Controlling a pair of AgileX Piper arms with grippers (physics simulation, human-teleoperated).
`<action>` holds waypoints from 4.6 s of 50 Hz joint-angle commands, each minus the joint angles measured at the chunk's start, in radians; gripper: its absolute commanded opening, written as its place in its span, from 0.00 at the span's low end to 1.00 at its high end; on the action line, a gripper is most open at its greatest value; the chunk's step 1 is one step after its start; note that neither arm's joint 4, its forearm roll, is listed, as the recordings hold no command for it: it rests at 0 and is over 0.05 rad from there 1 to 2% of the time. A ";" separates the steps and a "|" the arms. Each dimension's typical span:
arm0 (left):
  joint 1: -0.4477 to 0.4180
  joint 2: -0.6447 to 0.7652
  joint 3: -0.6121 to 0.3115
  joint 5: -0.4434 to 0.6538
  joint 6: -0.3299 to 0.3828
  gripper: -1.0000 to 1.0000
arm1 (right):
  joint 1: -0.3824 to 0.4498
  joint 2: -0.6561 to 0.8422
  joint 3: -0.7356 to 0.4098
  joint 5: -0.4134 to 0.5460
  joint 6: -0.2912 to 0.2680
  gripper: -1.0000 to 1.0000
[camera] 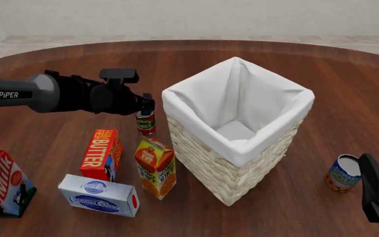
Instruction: Pick up the tomato sauce, and put it in the basket.
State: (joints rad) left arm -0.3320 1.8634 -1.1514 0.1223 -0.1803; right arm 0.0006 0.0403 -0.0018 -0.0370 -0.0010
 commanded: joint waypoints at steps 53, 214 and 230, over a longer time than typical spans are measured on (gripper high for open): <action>0.003 0.095 -0.038 -0.001 -0.051 1.00 | 0.000 -0.004 0.000 0.004 0.001 1.00; -0.125 -0.529 -0.088 0.342 0.013 0.00 | 0.000 -0.004 0.000 0.004 0.001 1.00; -0.166 -0.587 -0.101 0.381 0.017 0.00 | 0.000 -0.004 0.000 0.004 0.001 1.00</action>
State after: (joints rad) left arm -0.4734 1.3146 -1.2413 0.4772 -0.1830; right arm 0.0006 0.0402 -0.0018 -0.0369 -0.0010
